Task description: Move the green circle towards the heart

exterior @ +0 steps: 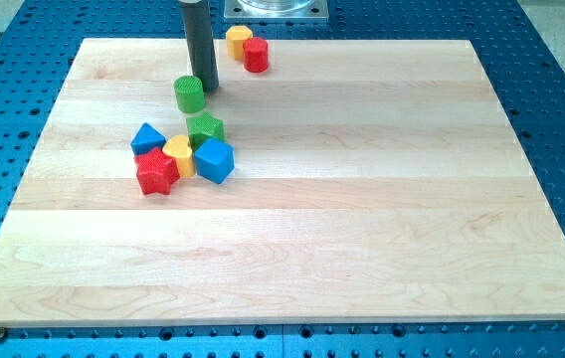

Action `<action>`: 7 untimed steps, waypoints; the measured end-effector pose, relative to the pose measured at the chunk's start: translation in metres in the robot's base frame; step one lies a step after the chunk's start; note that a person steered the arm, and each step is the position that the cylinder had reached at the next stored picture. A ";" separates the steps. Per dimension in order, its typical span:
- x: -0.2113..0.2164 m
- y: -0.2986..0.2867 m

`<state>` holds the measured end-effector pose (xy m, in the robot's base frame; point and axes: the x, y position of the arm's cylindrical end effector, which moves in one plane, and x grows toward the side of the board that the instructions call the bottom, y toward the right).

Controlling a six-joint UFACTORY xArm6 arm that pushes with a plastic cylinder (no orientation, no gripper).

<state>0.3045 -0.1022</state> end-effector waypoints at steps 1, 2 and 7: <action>0.035 -0.004; 0.018 -0.020; -0.063 -0.074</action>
<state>0.2416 -0.1759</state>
